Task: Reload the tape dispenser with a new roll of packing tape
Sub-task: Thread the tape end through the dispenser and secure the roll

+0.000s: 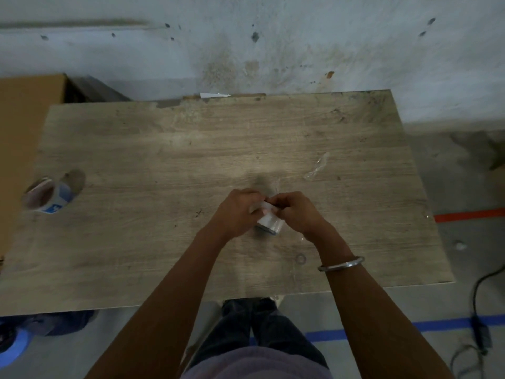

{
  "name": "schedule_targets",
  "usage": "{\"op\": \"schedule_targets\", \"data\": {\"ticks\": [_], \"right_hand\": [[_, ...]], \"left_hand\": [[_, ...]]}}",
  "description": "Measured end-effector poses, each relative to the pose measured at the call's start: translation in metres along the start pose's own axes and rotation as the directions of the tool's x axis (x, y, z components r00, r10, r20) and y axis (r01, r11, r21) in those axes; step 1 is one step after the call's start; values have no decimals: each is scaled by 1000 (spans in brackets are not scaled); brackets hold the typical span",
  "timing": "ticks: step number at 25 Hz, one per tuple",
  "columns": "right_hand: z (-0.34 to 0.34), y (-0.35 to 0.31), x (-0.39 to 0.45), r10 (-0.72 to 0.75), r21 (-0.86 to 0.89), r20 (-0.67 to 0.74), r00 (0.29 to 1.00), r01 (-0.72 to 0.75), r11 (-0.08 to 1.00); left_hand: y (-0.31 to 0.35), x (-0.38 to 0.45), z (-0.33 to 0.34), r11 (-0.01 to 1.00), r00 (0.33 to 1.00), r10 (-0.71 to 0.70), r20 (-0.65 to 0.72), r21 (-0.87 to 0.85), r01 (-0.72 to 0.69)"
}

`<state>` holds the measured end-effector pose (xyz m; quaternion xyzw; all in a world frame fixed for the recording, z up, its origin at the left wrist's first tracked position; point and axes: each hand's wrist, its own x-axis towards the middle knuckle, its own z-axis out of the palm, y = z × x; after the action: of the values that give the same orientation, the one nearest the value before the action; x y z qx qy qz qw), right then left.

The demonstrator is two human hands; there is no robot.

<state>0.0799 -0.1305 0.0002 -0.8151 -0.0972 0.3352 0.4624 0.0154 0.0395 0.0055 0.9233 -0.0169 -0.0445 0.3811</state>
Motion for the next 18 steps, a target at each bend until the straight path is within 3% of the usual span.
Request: {"op": "schedule_targets", "data": {"ticks": [4, 8, 18], "right_hand": [[-3, -1, 1, -85, -35, 37, 996, 86, 996], [-3, 3, 2, -158, -6, -45, 986, 158, 987], [7, 9, 3, -208, 8, -161, 965, 212, 977]], "left_hand": [[-7, 6, -6, 998, 995, -58, 80, -14, 59], [-14, 12, -4, 999, 983, -36, 179, 23, 33], [-5, 1, 20, 985, 985, -163, 47, -57, 166]]}}
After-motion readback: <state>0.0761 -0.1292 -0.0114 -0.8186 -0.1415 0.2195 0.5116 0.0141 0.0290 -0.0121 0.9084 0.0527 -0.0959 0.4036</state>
